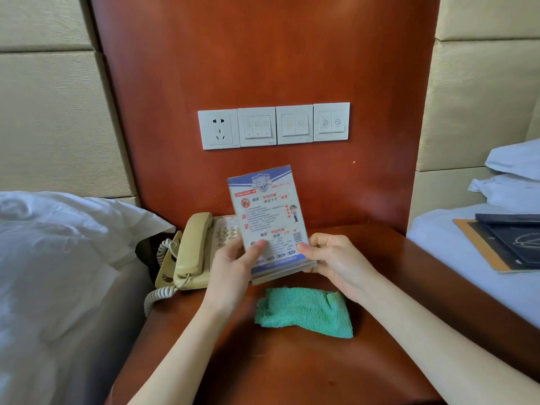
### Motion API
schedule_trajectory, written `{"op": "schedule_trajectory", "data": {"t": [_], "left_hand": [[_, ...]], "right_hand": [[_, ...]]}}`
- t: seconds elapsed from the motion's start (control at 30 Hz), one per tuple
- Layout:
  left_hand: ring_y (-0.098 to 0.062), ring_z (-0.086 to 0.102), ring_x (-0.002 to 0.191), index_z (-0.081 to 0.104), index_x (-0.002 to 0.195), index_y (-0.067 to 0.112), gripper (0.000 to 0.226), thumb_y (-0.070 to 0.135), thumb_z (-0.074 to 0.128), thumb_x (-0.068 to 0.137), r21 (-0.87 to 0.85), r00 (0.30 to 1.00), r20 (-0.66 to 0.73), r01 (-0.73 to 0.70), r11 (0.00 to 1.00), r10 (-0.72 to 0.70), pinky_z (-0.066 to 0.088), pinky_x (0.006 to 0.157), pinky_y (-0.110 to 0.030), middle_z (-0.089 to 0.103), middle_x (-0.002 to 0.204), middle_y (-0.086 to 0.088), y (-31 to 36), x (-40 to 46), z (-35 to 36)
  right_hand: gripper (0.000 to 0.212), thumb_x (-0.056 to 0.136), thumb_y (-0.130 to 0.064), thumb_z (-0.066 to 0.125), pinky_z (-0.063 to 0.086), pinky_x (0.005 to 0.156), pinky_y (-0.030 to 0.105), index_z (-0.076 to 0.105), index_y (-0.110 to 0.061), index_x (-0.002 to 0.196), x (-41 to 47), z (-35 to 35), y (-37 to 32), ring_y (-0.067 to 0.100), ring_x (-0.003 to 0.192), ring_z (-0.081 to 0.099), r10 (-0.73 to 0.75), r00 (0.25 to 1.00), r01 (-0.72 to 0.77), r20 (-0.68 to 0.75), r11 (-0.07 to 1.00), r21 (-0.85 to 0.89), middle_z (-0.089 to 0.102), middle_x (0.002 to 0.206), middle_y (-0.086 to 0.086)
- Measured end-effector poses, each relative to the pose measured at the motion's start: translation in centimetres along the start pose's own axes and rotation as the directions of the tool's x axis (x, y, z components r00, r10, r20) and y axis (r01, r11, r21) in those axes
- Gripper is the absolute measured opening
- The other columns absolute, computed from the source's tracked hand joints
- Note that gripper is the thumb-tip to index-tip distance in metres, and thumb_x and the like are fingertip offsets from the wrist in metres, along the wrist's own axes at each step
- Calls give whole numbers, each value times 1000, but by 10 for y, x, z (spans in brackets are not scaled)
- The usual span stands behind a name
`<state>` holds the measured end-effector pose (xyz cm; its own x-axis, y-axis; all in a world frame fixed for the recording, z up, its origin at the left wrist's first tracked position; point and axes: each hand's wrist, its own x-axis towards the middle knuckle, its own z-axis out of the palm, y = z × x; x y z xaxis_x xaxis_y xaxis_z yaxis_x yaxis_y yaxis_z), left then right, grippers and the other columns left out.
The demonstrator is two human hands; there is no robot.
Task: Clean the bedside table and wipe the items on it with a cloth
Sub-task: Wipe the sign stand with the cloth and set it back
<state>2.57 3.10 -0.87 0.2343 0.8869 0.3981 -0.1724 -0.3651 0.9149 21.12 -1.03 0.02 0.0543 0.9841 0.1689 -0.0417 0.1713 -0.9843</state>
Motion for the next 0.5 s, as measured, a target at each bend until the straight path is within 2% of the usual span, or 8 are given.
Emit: {"op": "schedule_trajectory", "data": {"t": [0.1, 0.23, 0.3, 0.37, 0.43, 0.5], "left_hand": [[-1, 66, 99, 63, 113, 22, 21, 14, 54, 97, 153, 1000, 22, -19, 988, 16, 49, 75, -11, 72, 109, 9, -6, 0, 1], [10, 60, 84, 55, 99, 39, 28, 11, 53, 95, 341, 999, -9, -30, 940, 35, 45, 75, -12, 68, 100, 14, -12, 0, 1], [0, 62, 91, 54, 98, 38, 29, 10, 51, 96, 353, 1000, -26, -5, 936, 16, 47, 80, -22, 68, 101, 9, -15, 1, 0], [-14, 63, 98, 54, 98, 35, 29, 8, 46, 96, 343, 999, -40, 22, 939, -9, 50, 87, -32, 69, 101, 6, -15, 1, 0], [-18, 64, 99, 55, 98, 34, 29, 8, 43, 96, 348, 998, -53, 36, 937, -18, 50, 89, -37, 70, 97, 6, -15, 2, 0], [-18, 64, 98, 55, 98, 33, 29, 8, 42, 96, 355, 998, -62, 40, 934, -19, 51, 89, -39, 71, 94, 6, -15, 2, 0]], "right_hand": [[14, 89, -8, 63, 52, 72, 29, 58, 1, 80, 6, -8, 4, 20, 83, 66, -9, 994, 14, -109, 999, 41, 74, 95, 12], [18, 89, -8, 62, 52, 81, 36, 56, -2, 74, 16, -23, 9, 23, 87, 65, -50, 961, 53, -271, 999, 5, 72, 97, 16], [15, 90, -7, 61, 52, 80, 37, 56, 0, 78, 19, -36, 11, 23, 86, 64, -71, 938, 56, -340, 997, -53, 70, 97, 18], [13, 91, -7, 60, 52, 73, 31, 56, 1, 82, 22, -49, 14, 21, 83, 64, -69, 930, 28, -361, 993, -117, 70, 96, 17], [14, 92, -8, 59, 50, 70, 26, 57, -1, 79, 24, -59, 18, 18, 80, 64, -50, 937, -11, -346, 985, -173, 71, 96, 15], [15, 91, -9, 60, 49, 72, 27, 59, 0, 80, 26, -64, 23, 18, 81, 64, -43, 944, -35, -327, 972, -231, 71, 98, 17]]}}
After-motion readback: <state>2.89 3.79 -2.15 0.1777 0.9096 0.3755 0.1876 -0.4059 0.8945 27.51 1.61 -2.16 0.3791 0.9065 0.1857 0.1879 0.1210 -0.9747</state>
